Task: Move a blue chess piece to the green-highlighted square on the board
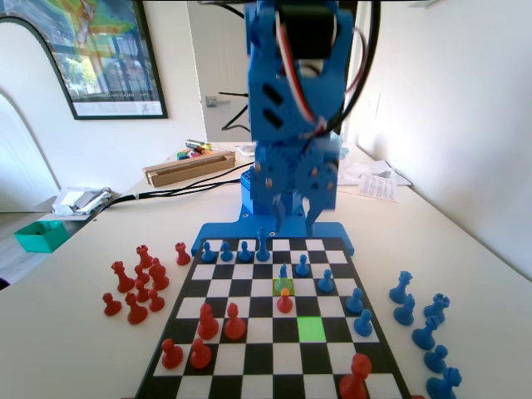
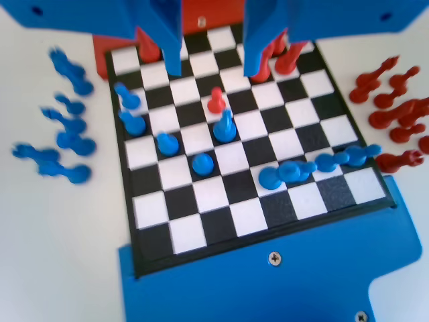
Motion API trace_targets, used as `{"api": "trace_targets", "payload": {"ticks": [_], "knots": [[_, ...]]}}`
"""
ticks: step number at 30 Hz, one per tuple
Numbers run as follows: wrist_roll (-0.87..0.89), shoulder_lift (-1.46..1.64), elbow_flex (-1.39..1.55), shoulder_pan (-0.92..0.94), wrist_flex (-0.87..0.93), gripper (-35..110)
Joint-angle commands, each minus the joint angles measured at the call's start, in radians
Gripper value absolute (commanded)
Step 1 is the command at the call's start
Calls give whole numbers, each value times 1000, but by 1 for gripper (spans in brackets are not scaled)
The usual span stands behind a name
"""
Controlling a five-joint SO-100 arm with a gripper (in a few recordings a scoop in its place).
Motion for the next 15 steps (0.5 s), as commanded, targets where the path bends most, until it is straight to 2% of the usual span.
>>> {"api": "trace_targets", "payload": {"ticks": [1, 15], "knots": [[-41, -21, -2, -6, -17, 15], [-58, -110, 52, -12, -143, 15]]}}
